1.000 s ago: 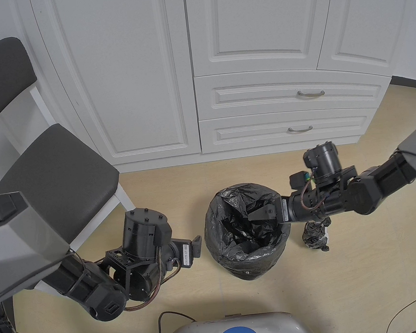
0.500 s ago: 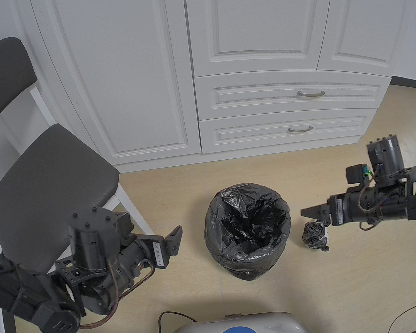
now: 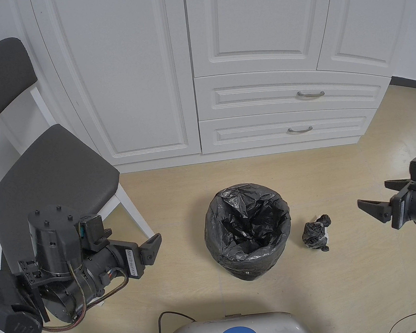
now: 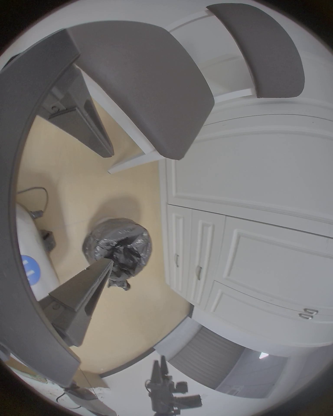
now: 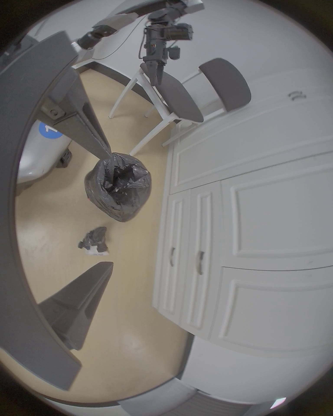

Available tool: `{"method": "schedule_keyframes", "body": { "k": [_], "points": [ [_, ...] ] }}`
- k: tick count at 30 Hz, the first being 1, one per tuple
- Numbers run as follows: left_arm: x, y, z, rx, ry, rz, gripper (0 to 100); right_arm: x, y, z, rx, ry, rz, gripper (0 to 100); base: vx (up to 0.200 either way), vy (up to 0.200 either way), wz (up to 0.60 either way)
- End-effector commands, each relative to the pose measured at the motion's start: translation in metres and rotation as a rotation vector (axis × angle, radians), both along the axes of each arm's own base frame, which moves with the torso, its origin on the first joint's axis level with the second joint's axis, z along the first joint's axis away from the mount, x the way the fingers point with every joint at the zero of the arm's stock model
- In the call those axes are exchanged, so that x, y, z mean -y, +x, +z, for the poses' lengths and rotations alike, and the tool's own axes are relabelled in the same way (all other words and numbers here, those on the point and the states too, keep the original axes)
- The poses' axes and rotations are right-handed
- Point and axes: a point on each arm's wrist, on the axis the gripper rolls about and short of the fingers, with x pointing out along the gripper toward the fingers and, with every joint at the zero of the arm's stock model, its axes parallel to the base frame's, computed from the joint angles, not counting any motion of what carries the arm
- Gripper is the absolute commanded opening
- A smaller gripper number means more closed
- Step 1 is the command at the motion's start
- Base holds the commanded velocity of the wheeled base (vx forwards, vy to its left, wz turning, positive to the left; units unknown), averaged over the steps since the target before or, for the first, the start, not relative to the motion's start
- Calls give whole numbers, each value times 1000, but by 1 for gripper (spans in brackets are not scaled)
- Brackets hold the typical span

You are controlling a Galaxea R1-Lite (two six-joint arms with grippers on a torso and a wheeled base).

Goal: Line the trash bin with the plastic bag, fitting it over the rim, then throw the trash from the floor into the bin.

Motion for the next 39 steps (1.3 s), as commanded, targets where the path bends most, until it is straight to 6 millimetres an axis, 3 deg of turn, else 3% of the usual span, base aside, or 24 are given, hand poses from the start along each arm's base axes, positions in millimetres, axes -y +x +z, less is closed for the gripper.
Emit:
{"method": "schedule_keyframes", "body": {
  "k": [1, 5, 8, 16, 21, 27, 36, 37, 39],
  "points": [
    [-16, -17, 65, 28, -30, 6, 100, 13, -51, 18, 201, -68, 24, 100, 0, 0, 0],
    [-32, -47, 83, -18, -73, -90, 100, 17, -61, 24, 247, -68, 1, 100, 0, 0, 0],
    [-40, -61, 91, -16, -143, -223, 100, 20, -59, 25, 184, -84, -29, 100, 0, 0, 0],
    [-40, -61, 72, -81, -125, -277, 100, 22, -51, 39, -223, -108, -45, 100, 0, 0, 0],
    [-44, -64, 75, -58, -121, -275, 100, 15, -8, 19, -436, -94, -84, 100, 0, 0, 0],
    [-49, -71, 78, -6, -81, -290, 100, 13, 23, -1, -536, -86, -110, 100, 0, 0, 0],
    [-50, -75, 82, 55, -40, -325, 100, 27, 103, -68, -614, -54, -211, 100, 0, 0, 0],
    [-50, -75, 82, 55, -40, -325, 100, 27, 103, -68, -614, -54, -211, 100, 0, 0, 0],
    [-44, -67, 79, 73, -54, -324, 100, 32, 130, -95, -610, -49, -235, 100, 0, 0, 0]
  ]
}}
